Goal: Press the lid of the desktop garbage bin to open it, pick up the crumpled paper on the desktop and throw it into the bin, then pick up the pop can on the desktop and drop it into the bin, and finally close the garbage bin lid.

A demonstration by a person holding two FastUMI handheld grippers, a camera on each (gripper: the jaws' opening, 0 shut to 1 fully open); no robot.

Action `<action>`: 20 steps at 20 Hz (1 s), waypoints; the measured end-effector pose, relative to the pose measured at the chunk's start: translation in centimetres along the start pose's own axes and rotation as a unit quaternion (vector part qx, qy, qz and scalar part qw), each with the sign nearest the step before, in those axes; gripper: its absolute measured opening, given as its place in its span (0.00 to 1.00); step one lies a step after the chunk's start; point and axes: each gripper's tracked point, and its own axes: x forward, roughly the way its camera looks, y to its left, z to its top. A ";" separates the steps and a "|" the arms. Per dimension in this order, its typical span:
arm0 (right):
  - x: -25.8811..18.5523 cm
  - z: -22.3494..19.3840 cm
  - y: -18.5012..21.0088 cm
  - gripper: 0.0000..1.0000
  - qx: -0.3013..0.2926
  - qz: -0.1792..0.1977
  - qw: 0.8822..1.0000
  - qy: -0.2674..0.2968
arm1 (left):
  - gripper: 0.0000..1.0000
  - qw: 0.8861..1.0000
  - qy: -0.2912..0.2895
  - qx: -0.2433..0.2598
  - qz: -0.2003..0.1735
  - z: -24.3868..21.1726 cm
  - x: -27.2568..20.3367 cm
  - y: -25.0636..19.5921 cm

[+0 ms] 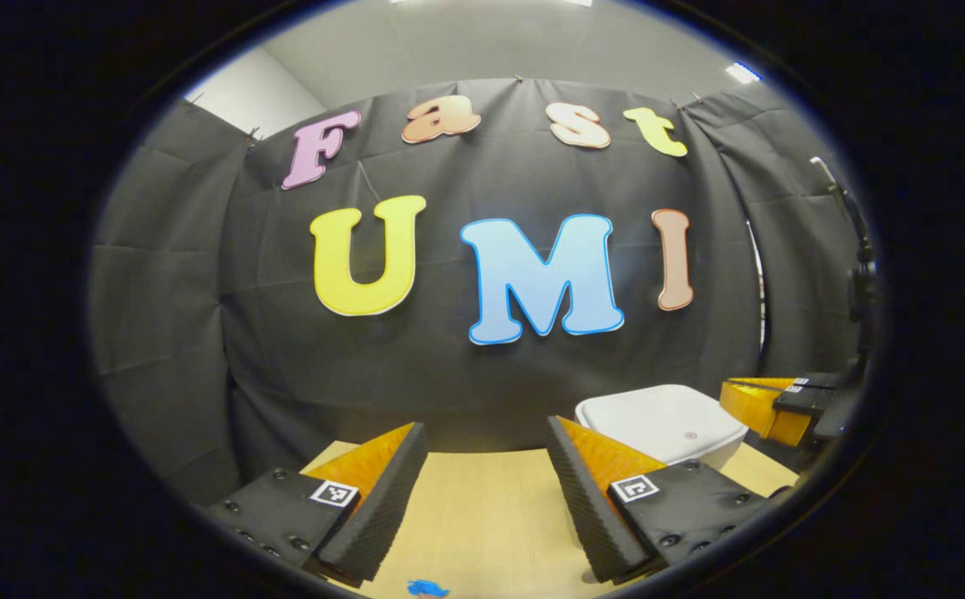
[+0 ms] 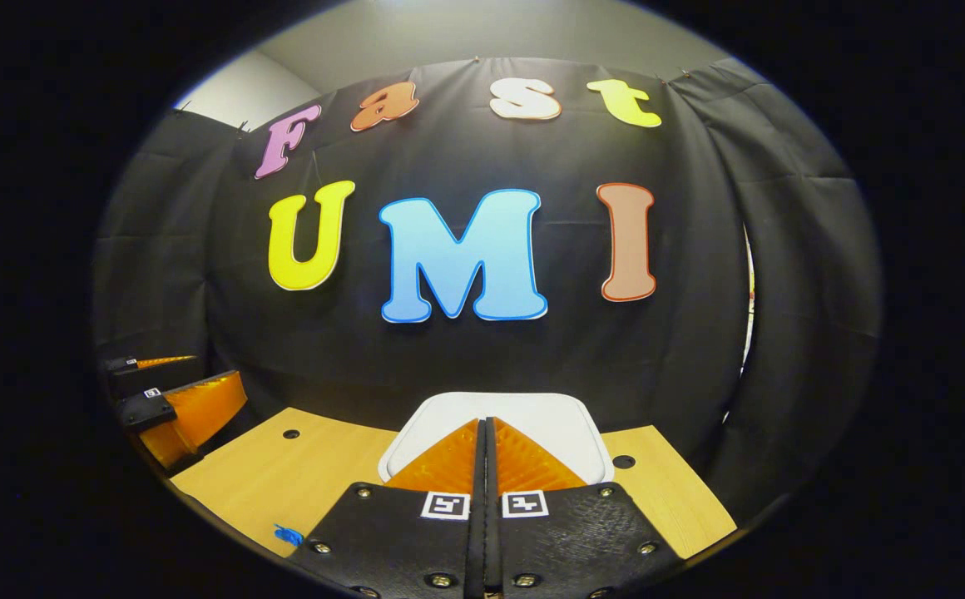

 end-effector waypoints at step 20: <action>2.8 -4.9 -0.1 0.01 0.022 0.002 0.998 0.064 | 0.96 1.000 0.018 -0.008 0.011 -1.3 1.1 0.9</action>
